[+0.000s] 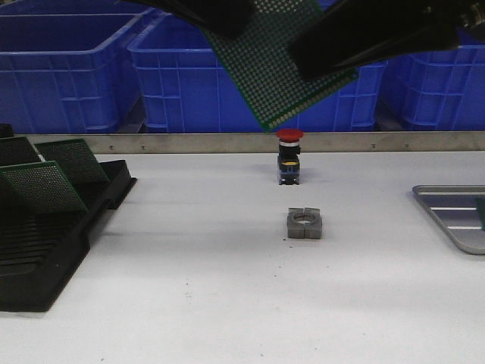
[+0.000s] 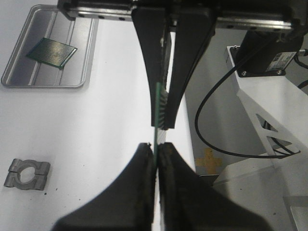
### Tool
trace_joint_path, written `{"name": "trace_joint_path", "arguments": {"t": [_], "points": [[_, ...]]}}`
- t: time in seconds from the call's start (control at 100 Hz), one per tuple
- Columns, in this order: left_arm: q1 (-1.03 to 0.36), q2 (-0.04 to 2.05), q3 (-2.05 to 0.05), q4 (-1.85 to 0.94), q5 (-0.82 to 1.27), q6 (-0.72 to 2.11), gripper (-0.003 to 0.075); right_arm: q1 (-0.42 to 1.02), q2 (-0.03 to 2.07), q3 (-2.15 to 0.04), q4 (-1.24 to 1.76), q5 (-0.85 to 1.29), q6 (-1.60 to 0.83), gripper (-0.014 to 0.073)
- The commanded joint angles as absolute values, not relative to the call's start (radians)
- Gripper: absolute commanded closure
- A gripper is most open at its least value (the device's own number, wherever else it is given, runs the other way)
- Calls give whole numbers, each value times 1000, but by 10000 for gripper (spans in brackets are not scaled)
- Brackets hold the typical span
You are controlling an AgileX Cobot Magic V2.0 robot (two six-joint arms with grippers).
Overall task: Place circuit board on tray
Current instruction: 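Grasp the second board with the right gripper, then open the left, then carry the second board with the right gripper onto the tray and release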
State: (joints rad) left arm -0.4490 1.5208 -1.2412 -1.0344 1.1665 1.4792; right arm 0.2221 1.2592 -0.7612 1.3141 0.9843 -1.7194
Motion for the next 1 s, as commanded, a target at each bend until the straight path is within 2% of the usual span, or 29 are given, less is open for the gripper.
{"name": "trace_joint_path", "arguments": {"t": [0.0,0.07,0.14,0.21,0.29,0.38,0.69,0.86,0.99], "points": [[-460,1492,-1274,-1138,1168,1479,736,222,1233,-792,1389,1004,-1727,655],[-460,1492,-1274,-1138,1167,1481,731,222,1233,-791,1389,1004,-1727,655],[-458,1492,-1274,-1136,1174,1481,678,222,1233,-791,1389,1004,-1725,655],[-458,1492,-1274,-1136,1177,1481,556,222,1233,-789,1387,1004,-1723,655],[-458,1492,-1274,-1136,1175,1481,353,222,1233,-781,1375,1000,-1692,655],[-458,1492,-1274,-1136,1173,1481,232,222,1233,-774,1348,993,-1565,655],[-458,1492,-1274,-1136,1119,1481,225,150,1233,-768,1138,960,-1108,655],[-458,1492,-1274,-1136,1119,1481,225,6,1241,-768,1046,881,-903,655],[-458,1492,-1274,-1136,1119,1481,225,-139,1288,-768,1038,802,-870,655]]}}
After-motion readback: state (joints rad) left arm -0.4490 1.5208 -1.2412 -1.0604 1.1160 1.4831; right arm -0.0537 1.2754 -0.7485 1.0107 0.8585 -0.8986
